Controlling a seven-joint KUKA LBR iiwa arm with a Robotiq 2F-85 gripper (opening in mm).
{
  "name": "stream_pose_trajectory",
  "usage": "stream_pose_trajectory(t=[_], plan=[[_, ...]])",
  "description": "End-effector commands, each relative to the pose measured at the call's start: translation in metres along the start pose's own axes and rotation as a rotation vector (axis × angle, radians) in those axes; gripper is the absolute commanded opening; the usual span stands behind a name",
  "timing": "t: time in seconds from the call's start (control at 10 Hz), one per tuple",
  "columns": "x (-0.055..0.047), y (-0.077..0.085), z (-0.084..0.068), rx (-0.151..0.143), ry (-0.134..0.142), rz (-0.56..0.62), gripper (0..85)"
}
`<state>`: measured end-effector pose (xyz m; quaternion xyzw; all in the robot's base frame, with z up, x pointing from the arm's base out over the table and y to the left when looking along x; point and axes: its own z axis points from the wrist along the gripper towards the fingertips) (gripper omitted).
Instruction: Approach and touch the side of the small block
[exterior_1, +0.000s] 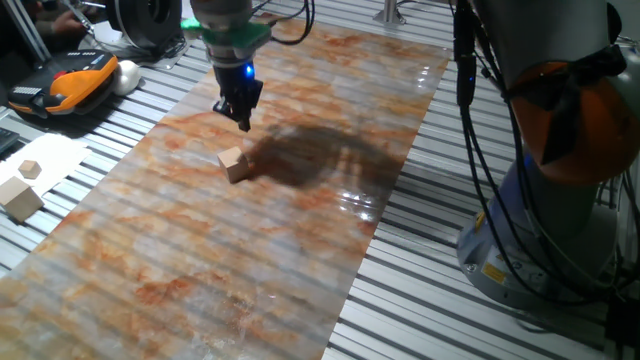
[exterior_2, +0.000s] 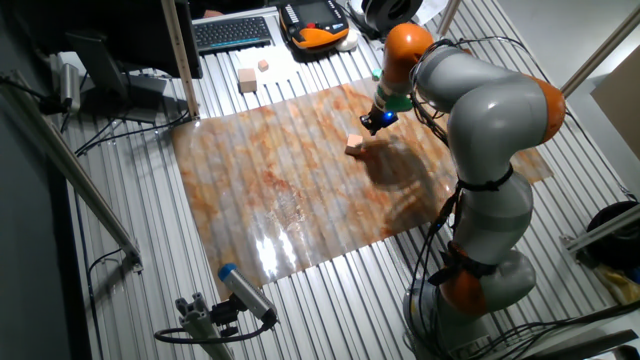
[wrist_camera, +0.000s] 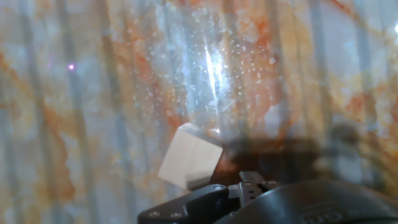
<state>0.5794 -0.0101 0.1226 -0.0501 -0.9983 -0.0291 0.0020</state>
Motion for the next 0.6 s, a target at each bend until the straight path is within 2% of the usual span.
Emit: stream_pose_trajectory(t=[0.0, 0.3, 0.5], plan=[[0.002, 0.000, -0.005, 0.000, -0.001, -0.009, 0.0], [0.007, 0.001, -0.015, 0.000, 0.009, -0.003, 0.0], [0.007, 0.001, -0.017, 0.033, -0.009, 0.005, 0.0]])
